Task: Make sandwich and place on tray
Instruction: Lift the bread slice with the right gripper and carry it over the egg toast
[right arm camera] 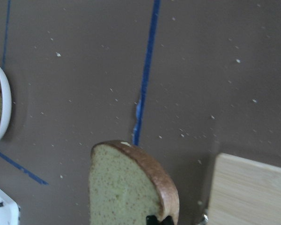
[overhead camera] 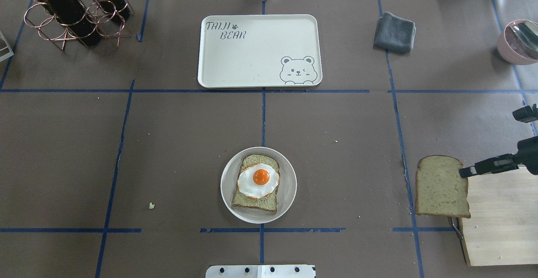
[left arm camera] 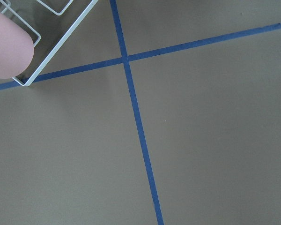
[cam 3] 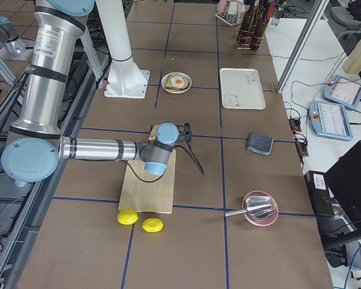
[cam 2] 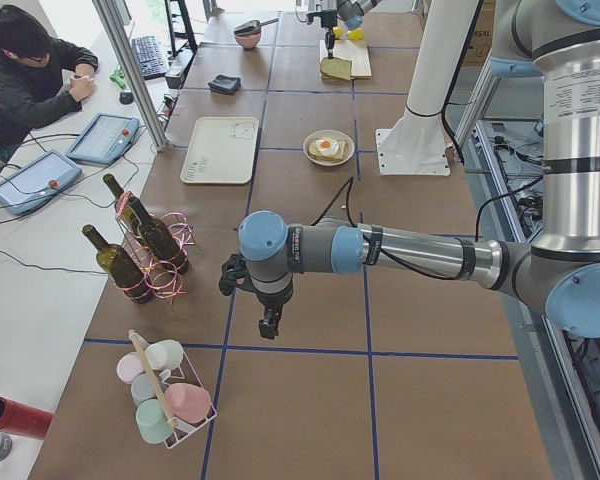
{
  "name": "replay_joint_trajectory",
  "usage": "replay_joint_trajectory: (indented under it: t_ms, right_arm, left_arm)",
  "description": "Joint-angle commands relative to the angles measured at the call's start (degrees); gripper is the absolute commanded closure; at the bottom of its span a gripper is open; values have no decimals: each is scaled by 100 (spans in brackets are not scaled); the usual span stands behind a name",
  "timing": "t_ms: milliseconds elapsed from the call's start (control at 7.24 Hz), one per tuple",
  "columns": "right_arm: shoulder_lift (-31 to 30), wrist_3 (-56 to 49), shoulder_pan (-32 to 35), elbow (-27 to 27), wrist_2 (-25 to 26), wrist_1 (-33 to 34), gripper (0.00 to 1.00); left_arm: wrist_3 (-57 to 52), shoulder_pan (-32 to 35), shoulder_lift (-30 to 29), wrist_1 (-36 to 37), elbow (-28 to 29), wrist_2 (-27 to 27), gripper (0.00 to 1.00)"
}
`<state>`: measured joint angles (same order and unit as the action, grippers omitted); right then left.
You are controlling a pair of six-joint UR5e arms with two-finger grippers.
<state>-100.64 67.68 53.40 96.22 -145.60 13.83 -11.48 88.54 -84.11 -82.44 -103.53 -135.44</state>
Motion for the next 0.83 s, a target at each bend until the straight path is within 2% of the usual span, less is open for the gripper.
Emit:
replay_joint_trajectory:
  t_ms: [0, 138, 414, 691]
  right_arm:
    - [1033, 684, -345, -24, 110, 76, 100]
    - [1516, 1181, -774, -50, 520, 76, 100]
    - [2519, 1335, -1820, -313, 1503, 408, 100]
    - [2882, 2010, -2568, -288, 2655, 507, 100]
  left_arm:
    - [-3, -4, -8, 0, 0, 0, 0]
    - [6, 5, -9, 9, -9, 0, 0]
    - [-3, 5, 0, 9, 0, 0, 0]
    - [-3, -4, 0, 9, 9, 0, 0]
